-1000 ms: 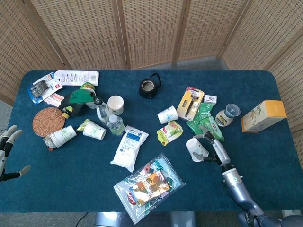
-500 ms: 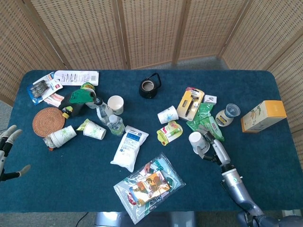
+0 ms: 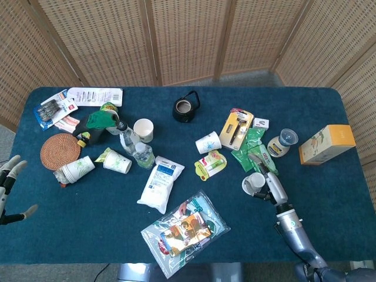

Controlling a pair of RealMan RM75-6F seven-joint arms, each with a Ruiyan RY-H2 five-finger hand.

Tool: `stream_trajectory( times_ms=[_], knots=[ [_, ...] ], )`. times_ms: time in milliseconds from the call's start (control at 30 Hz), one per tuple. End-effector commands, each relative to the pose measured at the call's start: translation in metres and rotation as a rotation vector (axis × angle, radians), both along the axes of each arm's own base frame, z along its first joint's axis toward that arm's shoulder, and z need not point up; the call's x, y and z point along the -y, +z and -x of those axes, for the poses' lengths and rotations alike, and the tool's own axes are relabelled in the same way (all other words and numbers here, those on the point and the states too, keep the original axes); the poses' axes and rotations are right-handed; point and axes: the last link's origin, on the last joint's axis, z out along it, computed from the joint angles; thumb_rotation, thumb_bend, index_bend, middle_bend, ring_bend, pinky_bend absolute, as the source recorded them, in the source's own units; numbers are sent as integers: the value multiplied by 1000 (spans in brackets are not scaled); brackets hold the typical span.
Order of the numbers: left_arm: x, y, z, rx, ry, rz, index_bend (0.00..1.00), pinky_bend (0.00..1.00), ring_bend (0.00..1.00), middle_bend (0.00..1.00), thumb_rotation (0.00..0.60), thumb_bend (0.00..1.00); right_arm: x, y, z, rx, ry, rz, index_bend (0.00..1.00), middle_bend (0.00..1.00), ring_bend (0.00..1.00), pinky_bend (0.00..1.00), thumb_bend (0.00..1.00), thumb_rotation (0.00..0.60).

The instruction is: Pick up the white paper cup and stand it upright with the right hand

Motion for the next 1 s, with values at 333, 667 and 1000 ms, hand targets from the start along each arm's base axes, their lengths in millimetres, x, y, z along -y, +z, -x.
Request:
stream_trajectory(
  times_ms=[333, 667, 1000],
  knots=[
    [2, 2, -1, 6, -5, -7, 0, 0, 0, 0, 600, 242, -11, 27, -17, -71, 91, 87, 1, 0, 0, 83, 496, 446],
    [5, 6, -2, 18, -17, -19, 0, 0, 0, 0, 600, 242, -28, 67, -22, -240, 193, 220, 9, 0, 0, 83, 487, 437],
    [8, 7, -4, 15, -25, -29, 0, 0, 0, 0, 600, 242, -54, 106, 6, -470, 195, 340, 14, 0, 0, 83, 487, 419]
  ],
)
